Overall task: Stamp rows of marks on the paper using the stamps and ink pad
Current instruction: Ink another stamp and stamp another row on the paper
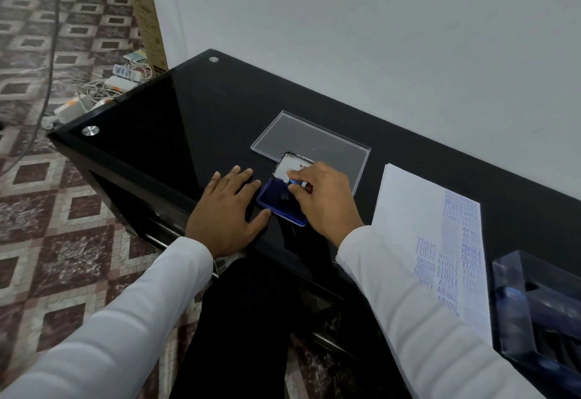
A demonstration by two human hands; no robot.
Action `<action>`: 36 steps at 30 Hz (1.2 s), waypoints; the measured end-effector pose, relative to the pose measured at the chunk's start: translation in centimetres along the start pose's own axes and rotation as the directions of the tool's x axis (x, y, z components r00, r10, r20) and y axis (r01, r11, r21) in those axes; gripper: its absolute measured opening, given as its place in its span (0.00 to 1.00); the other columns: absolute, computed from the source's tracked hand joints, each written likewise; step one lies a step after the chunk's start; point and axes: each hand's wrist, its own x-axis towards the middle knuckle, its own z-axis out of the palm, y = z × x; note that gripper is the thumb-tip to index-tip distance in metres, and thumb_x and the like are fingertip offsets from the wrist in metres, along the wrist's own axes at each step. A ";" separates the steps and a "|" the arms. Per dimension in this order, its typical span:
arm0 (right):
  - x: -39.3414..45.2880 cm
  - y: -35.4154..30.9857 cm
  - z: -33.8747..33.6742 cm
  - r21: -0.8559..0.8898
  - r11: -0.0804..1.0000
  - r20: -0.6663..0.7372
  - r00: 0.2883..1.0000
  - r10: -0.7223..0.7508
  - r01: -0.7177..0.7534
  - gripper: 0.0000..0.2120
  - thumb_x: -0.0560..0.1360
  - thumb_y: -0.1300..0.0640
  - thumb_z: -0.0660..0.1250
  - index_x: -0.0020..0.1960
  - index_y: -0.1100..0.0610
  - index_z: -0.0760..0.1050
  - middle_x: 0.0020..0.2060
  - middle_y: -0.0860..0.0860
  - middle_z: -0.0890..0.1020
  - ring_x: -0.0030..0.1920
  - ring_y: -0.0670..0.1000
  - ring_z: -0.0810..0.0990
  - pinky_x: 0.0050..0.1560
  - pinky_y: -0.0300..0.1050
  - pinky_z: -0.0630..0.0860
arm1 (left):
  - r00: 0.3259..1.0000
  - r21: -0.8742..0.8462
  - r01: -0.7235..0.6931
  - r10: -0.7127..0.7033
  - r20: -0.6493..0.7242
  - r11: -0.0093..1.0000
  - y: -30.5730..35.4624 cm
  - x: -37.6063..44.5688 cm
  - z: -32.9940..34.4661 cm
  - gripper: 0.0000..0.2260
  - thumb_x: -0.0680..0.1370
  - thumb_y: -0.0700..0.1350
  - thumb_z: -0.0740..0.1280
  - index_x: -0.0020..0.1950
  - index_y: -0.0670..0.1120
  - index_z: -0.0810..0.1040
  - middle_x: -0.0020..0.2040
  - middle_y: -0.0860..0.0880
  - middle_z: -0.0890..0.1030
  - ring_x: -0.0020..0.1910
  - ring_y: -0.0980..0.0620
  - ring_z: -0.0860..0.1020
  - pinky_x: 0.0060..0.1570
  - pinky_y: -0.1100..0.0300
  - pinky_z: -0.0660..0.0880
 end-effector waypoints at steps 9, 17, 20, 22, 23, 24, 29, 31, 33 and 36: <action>0.1 0.4 0.1 0.038 0.999 -0.024 1.000 -0.002 0.003 0.13 0.77 0.58 0.71 0.61 0.55 0.82 0.56 0.51 0.83 0.55 0.50 0.81 0.61 0.49 0.77 | 1.000 0.006 0.007 -0.007 0.018 1.000 0.0 0.1 0.0 0.33 0.77 0.68 0.51 0.76 0.51 0.68 0.79 0.48 0.65 0.80 0.48 0.57 0.79 0.45 0.49; -0.3 0.2 -0.1 0.044 0.999 -0.027 1.000 -0.003 0.004 0.08 0.74 0.59 0.72 0.53 0.56 0.83 0.49 0.49 0.81 0.47 0.47 0.79 0.52 0.40 0.77 | 1.000 0.000 0.011 -0.011 0.025 1.000 0.0 0.1 -0.1 0.34 0.77 0.69 0.51 0.76 0.51 0.68 0.79 0.49 0.64 0.80 0.48 0.56 0.79 0.45 0.49; -0.2 0.3 0.2 0.041 0.999 -0.041 0.999 -0.003 0.005 0.09 0.75 0.58 0.72 0.56 0.55 0.83 0.51 0.50 0.82 0.48 0.48 0.79 0.54 0.42 0.78 | 0.999 0.002 0.014 -0.014 0.030 1.000 0.1 0.2 -0.1 0.34 0.77 0.69 0.50 0.77 0.51 0.67 0.79 0.49 0.64 0.80 0.48 0.56 0.79 0.46 0.48; -0.1 0.4 0.4 0.048 0.999 -0.038 0.999 -0.001 0.002 0.11 0.76 0.58 0.71 0.58 0.55 0.83 0.54 0.50 0.82 0.50 0.49 0.80 0.57 0.45 0.78 | 0.999 0.001 0.012 -0.012 0.035 1.000 0.1 0.2 -0.2 0.35 0.77 0.69 0.50 0.77 0.51 0.67 0.79 0.49 0.64 0.80 0.48 0.56 0.79 0.45 0.47; -0.1 0.5 0.4 0.053 0.999 -0.036 0.999 -0.002 0.004 0.12 0.77 0.58 0.71 0.59 0.55 0.83 0.54 0.50 0.82 0.52 0.49 0.80 0.58 0.47 0.78 | 0.999 -0.001 0.011 -0.011 0.034 1.000 0.1 0.2 -0.2 0.34 0.77 0.69 0.50 0.77 0.51 0.67 0.79 0.49 0.64 0.80 0.48 0.56 0.79 0.45 0.47; 0.0 0.5 0.4 0.054 0.999 -0.032 0.999 -0.003 0.004 0.12 0.77 0.58 0.71 0.60 0.55 0.82 0.55 0.51 0.82 0.53 0.50 0.80 0.59 0.49 0.78 | 0.999 0.000 0.011 -0.011 0.034 1.000 0.0 0.2 -0.1 0.34 0.77 0.69 0.50 0.77 0.52 0.67 0.79 0.49 0.63 0.80 0.48 0.56 0.79 0.45 0.47; 0.1 0.4 0.2 0.050 0.999 0.000 1.000 -0.004 0.004 0.12 0.78 0.59 0.70 0.61 0.56 0.82 0.56 0.53 0.82 0.57 0.53 0.80 0.61 0.51 0.77 | 0.999 0.008 0.007 -0.007 0.033 1.000 0.0 0.2 -0.1 0.33 0.78 0.69 0.52 0.77 0.52 0.67 0.79 0.49 0.63 0.80 0.48 0.55 0.78 0.47 0.46; 0.0 0.5 0.2 0.057 0.998 -0.006 1.000 0.000 0.000 0.13 0.77 0.58 0.70 0.61 0.55 0.82 0.57 0.52 0.82 0.57 0.52 0.80 0.61 0.51 0.77 | 1.000 0.015 0.008 -0.008 0.027 1.000 0.0 0.1 0.0 0.33 0.78 0.68 0.52 0.77 0.52 0.67 0.79 0.49 0.63 0.80 0.48 0.56 0.78 0.47 0.46; -0.1 0.6 0.2 0.069 0.998 -0.012 1.000 0.009 -0.009 0.13 0.77 0.58 0.71 0.61 0.54 0.82 0.57 0.50 0.82 0.54 0.49 0.80 0.60 0.48 0.78 | 1.000 0.016 0.010 -0.010 0.029 1.000 0.0 0.2 0.0 0.33 0.78 0.68 0.52 0.77 0.52 0.67 0.79 0.49 0.64 0.80 0.48 0.56 0.78 0.47 0.46; -0.2 0.7 0.1 0.065 0.998 -0.021 1.000 0.010 -0.009 0.12 0.76 0.57 0.72 0.59 0.53 0.82 0.54 0.48 0.82 0.49 0.46 0.79 0.56 0.44 0.79 | 1.000 0.014 0.013 -0.013 0.025 1.000 0.1 0.2 0.1 0.33 0.78 0.68 0.52 0.77 0.52 0.67 0.79 0.49 0.64 0.80 0.49 0.56 0.78 0.47 0.46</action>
